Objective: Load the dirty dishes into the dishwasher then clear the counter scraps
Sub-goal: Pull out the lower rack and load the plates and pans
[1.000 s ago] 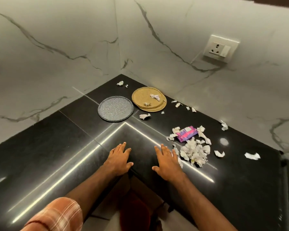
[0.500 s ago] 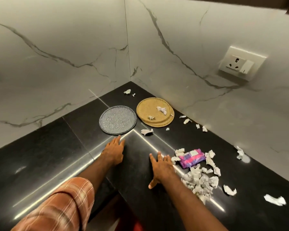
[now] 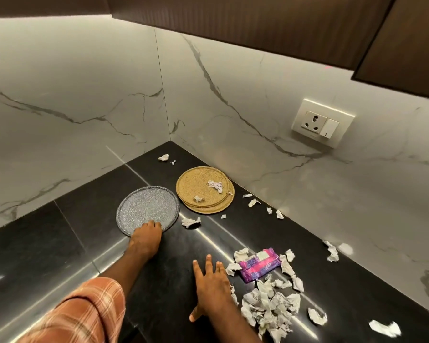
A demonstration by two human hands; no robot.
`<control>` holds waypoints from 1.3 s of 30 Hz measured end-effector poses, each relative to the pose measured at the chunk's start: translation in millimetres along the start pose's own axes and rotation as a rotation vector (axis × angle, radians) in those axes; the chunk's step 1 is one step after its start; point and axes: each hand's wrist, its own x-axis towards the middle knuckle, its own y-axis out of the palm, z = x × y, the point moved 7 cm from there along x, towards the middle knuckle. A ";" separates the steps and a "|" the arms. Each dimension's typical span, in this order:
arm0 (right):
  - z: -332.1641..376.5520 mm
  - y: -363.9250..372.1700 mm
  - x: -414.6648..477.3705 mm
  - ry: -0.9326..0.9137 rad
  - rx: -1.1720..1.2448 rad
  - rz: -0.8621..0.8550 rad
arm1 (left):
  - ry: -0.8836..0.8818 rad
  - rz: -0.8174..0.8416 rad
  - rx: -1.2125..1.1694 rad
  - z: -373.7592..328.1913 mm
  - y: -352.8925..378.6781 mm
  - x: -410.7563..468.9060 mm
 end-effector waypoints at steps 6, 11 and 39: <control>-0.8 -3.2 -5.4 -0.025 0.044 -0.008 | 0.122 0.008 -0.026 -14.0 5.3 -26.0; -19.5 1.9 -5.8 -0.055 0.435 -0.132 | 0.183 -0.196 -0.093 -18.4 -12.9 -71.3; -19.3 89.0 -294.9 0.461 2.083 -1.176 | 0.605 0.446 -1.481 -91.0 -33.7 -227.4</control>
